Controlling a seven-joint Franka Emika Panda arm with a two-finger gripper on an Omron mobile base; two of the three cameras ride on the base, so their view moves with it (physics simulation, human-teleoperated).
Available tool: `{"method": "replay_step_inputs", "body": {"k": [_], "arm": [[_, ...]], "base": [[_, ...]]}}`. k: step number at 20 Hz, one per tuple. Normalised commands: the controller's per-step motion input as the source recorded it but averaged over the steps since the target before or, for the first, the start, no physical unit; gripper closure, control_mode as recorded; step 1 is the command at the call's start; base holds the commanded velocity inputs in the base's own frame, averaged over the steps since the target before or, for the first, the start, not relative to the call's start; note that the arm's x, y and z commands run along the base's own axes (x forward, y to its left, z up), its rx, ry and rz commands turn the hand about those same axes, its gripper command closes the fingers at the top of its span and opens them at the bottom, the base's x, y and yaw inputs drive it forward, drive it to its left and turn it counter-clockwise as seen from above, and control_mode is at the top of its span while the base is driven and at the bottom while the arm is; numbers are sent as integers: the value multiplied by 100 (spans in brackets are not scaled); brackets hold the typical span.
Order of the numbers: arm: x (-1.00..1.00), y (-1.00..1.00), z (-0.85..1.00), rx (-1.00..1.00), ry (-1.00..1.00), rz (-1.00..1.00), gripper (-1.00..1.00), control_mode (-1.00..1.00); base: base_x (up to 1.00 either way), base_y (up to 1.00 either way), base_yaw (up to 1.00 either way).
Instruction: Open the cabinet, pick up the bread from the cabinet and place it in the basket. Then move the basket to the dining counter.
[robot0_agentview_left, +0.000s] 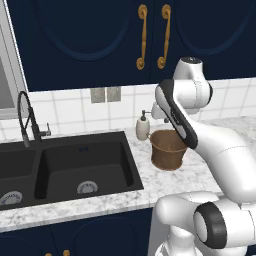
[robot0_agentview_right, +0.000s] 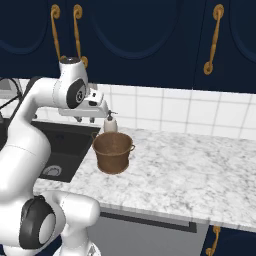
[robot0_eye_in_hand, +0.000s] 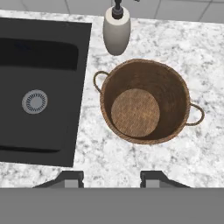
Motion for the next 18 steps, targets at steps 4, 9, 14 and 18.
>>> {"method": "replay_step_inputs", "body": {"k": [4, 9, 14, 18], "arm": [[1, 0, 0, 0, 0, 0, -100, -100], [4, -1, 78, 3, -22, -4, -100, -100], [6, 0, 100, 0, -52, -3, -100, -100], [0, 12, 100, 0, -43, -9, -100, -100]], "base": [[0, 0, 0], [0, 0, 0], [0, 0, 0], [0, 0, 0]]}}
